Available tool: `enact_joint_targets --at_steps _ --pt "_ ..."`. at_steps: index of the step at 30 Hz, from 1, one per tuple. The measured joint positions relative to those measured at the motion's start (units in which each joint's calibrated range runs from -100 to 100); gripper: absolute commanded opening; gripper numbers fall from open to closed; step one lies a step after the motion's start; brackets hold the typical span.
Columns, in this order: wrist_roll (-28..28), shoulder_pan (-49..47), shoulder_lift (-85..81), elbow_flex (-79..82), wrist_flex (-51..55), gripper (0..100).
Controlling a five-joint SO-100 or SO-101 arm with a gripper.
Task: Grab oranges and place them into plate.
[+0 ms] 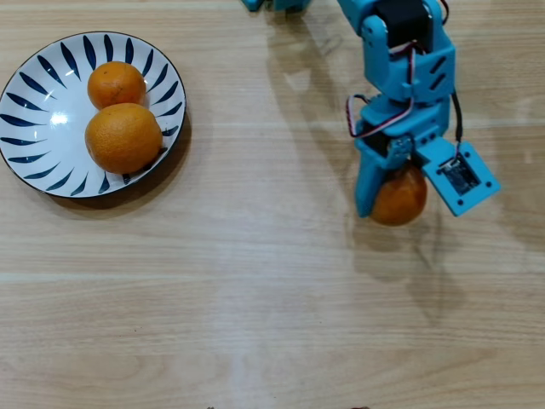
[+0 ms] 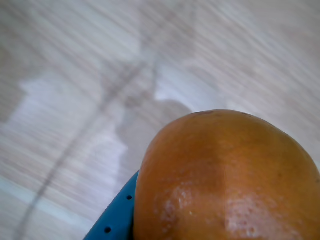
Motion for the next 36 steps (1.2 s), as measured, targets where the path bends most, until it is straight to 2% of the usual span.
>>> enact_joint_targets --at_steps 6,10,16,25,36 --pt "8.1 12.7 -20.6 18.7 0.1 27" --pt "11.5 22.3 -30.5 28.4 0.1 27" --pt "12.4 35.8 -37.7 35.9 0.1 27" --pt "12.4 58.3 -40.8 37.1 -3.3 27" --pt "12.2 62.6 -41.0 43.9 -6.9 27"
